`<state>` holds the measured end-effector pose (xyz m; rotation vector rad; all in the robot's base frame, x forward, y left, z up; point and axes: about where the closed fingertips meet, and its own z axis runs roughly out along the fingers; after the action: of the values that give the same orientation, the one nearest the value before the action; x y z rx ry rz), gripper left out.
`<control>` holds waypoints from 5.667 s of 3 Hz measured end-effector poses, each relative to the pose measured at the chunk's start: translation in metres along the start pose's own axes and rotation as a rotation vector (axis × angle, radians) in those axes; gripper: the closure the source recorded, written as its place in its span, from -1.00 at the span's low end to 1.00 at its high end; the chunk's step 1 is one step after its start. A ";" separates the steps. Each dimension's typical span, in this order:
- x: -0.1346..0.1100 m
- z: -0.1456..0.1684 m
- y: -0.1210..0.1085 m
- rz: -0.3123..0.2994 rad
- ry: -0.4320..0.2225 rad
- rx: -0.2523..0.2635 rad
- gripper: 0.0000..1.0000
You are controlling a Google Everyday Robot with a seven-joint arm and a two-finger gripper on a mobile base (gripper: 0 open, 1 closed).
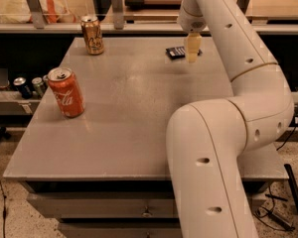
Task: Pick rxbar blueberry
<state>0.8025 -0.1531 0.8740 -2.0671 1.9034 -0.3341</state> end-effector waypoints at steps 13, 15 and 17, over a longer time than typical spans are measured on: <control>-0.021 0.050 0.007 0.678 -0.430 -0.058 -0.63; -0.019 0.048 0.004 0.689 -0.440 -0.060 0.28; -0.019 0.041 0.002 0.689 -0.440 -0.060 1.00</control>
Offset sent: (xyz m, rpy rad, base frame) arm 0.0137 0.0083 0.0035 0.3254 0.1904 -0.1165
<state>0.8145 -0.1314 0.8357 -1.2426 2.1774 0.3147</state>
